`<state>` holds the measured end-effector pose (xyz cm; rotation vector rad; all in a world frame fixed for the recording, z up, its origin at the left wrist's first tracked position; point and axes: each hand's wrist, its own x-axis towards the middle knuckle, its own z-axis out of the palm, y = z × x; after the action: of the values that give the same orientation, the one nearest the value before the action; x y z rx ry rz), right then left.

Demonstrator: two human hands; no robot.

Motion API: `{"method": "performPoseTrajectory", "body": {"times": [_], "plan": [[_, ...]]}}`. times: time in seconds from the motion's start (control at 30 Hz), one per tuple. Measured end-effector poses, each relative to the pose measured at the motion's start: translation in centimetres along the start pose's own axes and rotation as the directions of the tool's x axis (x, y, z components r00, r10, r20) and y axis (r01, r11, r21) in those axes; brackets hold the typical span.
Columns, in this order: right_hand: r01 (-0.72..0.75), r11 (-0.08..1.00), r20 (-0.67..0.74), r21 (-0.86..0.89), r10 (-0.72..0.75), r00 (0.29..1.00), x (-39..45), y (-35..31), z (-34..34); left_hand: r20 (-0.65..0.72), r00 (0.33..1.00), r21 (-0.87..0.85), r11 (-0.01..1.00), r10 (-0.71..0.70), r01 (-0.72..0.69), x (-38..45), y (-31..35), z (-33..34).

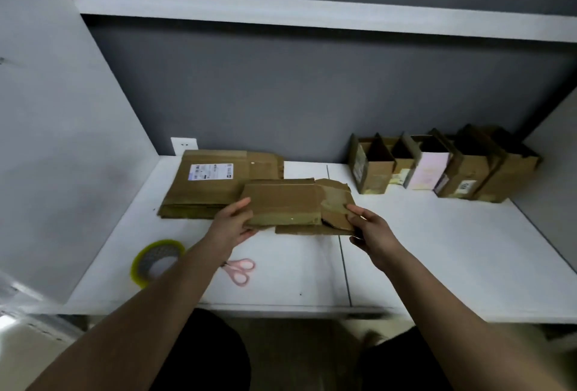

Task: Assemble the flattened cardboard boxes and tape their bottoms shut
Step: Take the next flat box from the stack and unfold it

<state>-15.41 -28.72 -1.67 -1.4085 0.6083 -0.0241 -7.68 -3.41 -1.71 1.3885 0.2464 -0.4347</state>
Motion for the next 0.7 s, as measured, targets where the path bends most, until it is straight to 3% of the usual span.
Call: {"method": "performPoseTrajectory", "body": {"times": [0.27, 0.5, 0.7], "plan": [[0.133, 0.978, 0.236, -0.163, -0.093, 0.967, -5.5, 2.4, -6.3, 0.034, 0.999, 0.076, 0.997, 0.007, -0.009, -4.5, -3.9, 3.4], [0.22, 0.937, 0.047, -0.27, -0.215, 0.975, -6.5, 2.7, -4.6, 0.068, 0.998, 0.077, 0.997, -0.009, 0.004, -6.5, -3.0, 5.4], [0.179, 0.907, -0.123, -0.382, -0.242, 0.963, -5.9, 3.0, -3.5, 0.105, 0.991, 0.345, 0.932, 0.079, -0.111, -6.9, -2.5, 6.1]]}}
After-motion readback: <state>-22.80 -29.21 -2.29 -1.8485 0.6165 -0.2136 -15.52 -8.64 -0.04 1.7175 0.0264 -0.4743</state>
